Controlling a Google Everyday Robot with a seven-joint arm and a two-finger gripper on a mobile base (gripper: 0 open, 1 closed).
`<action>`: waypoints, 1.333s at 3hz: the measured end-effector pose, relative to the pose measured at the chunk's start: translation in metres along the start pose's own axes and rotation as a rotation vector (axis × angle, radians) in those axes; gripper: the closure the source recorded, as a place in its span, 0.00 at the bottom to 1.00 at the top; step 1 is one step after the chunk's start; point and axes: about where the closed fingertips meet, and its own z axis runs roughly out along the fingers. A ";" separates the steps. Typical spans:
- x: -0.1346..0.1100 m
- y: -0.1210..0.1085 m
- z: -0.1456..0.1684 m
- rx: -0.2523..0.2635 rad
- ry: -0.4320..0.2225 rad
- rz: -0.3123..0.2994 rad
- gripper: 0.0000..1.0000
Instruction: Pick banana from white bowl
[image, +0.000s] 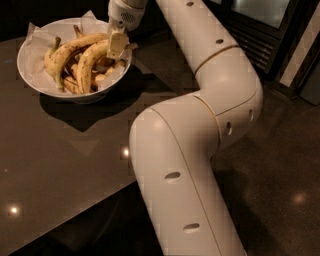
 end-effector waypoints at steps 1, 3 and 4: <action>-0.005 0.000 -0.023 0.047 -0.061 -0.010 1.00; -0.002 0.015 -0.027 0.042 -0.143 -0.013 1.00; -0.015 0.026 -0.043 0.049 -0.162 0.015 1.00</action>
Offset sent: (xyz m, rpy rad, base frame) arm -0.0676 -0.0353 0.0206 0.2383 -0.0398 0.0527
